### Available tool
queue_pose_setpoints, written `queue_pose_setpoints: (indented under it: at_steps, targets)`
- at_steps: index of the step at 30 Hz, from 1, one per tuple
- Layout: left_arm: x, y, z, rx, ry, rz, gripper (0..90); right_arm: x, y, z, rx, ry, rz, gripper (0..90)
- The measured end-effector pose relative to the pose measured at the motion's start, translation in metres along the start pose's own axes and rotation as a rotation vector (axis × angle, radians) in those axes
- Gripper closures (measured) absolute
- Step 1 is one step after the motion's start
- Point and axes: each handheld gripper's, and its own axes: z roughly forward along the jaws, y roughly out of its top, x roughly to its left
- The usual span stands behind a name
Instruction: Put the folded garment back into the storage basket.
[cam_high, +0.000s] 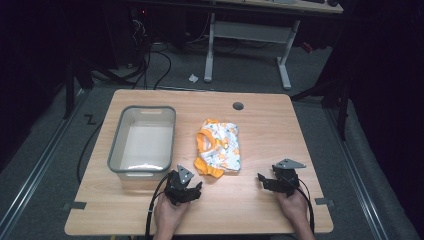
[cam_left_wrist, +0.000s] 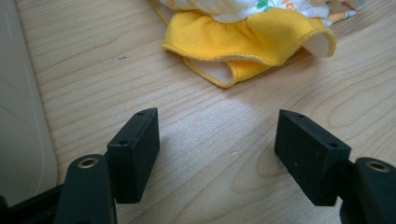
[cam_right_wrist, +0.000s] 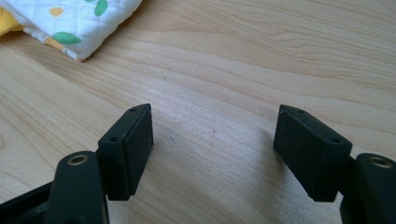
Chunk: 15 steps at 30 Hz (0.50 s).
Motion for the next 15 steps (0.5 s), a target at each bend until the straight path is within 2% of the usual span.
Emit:
queue_pose_setpoints:
  at_steps: [11, 15]
  targets:
    - [-0.0001, 0.0000, 0.0001, 0.000, -0.001, 0.000, 31.1, 0.0000, 0.0002, 0.0004, -0.002, 0.000, -0.001, 28.8]
    - [-0.0025, 0.0008, 0.0011, 0.009, -0.002, 0.002, 26.5, -0.0001, 0.0003, 0.0004, -0.002, 0.000, -0.001, 28.9]
